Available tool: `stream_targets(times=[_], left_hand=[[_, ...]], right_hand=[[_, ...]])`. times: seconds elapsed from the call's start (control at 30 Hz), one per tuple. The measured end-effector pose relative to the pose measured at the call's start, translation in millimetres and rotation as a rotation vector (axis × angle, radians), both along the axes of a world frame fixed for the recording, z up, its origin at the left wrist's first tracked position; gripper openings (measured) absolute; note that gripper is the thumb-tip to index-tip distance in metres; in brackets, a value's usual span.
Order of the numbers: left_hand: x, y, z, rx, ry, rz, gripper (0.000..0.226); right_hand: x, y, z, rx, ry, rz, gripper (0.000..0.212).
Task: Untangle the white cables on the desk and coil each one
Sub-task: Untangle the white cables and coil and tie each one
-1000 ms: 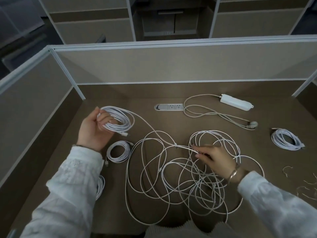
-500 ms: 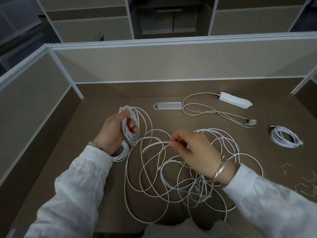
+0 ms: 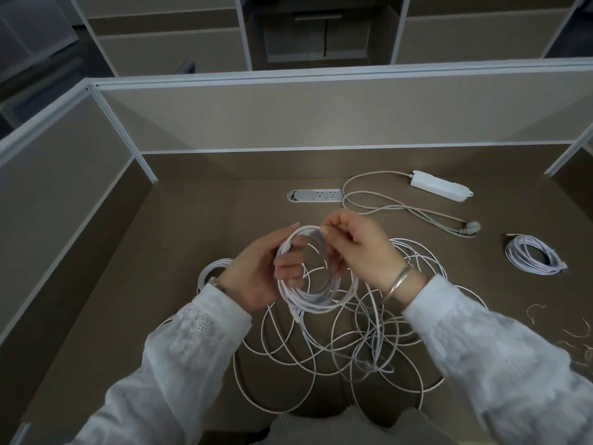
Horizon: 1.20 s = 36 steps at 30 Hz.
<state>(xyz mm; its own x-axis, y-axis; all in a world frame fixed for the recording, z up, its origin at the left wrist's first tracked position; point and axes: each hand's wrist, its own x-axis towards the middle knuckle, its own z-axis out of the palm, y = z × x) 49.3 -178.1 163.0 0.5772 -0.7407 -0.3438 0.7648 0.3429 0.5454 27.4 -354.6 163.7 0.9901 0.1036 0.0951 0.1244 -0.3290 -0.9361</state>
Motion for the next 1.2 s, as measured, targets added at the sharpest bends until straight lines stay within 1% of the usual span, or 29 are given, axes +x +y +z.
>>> stream_targets(times=[0.07,0.1,0.23,0.33,0.43,0.57,0.67,0.73,0.83,0.93,1.0,1.1,1.13,1.2], left_hand=[[0.6,1.9,-4.6,-0.156,0.047,-0.111,0.034],[1.3,2.6,-7.6,-0.189,0.056,-0.137,0.034],[-0.1,-1.9,-11.6,-0.231,0.085,-0.185,0.038],[-1.3,-4.0,-10.6,-0.276,0.112,-0.213,0.04],[-1.6,-4.7,-9.4,-0.281,0.108,-0.233,0.039],[-2.8,-5.2,-9.3,-0.229,0.072,-0.241,0.034],[-2.7,-2.6,-11.7,-0.27,0.108,-0.246,0.034],[-2.6,0.1,-14.0,-0.301,0.111,-0.237,0.033],[-2.6,2.6,-16.6,-0.355,0.139,-0.233,0.036],[-3.3,2.2,-17.4,-0.383,0.154,-0.23,0.037],[-3.6,2.0,-17.2,-0.411,0.159,-0.225,0.039],[-2.8,1.3,-18.1,-0.449,0.17,-0.22,0.042],[-2.9,-0.3,-18.6,-0.442,0.167,-0.208,0.042],[-5.1,-3.5,-19.4,-0.37,0.133,-0.165,0.046]], right_hand=[[-0.3,-2.6,-0.9,0.018,0.001,-0.021,0.014],[-0.8,-3.4,-0.5,0.009,-0.014,-0.029,0.013],[-1.2,-4.1,0.5,-0.04,-0.091,-0.088,0.014],[-2.6,-2.7,-0.7,-0.068,-0.145,-0.146,0.011],[-3.2,-2.0,-3.3,-0.03,-0.154,-0.192,0.01],[-2.1,-3.2,-7.0,0.053,-0.106,-0.24,0.012],[1.8,-10.4,-11.3,0.03,-0.09,-0.208,0.009],[1.7,-17.3,-10.2,0.066,-0.055,-0.166,0.005],[-4.8,-23.3,-6.9,0.137,0.054,-0.039,0.004],[-11.5,-25.9,-9.4,0.255,0.17,0.049,0.017],[-14.6,-26.2,-14.2,0.305,0.239,0.088,0.03],[-22.5,-19.7,-23.7,0.506,0.372,0.195,0.058],[-22.4,-17.0,-25.4,0.557,0.384,0.179,0.061],[-20.6,-11.7,-23.0,0.634,0.405,0.055,0.053]])
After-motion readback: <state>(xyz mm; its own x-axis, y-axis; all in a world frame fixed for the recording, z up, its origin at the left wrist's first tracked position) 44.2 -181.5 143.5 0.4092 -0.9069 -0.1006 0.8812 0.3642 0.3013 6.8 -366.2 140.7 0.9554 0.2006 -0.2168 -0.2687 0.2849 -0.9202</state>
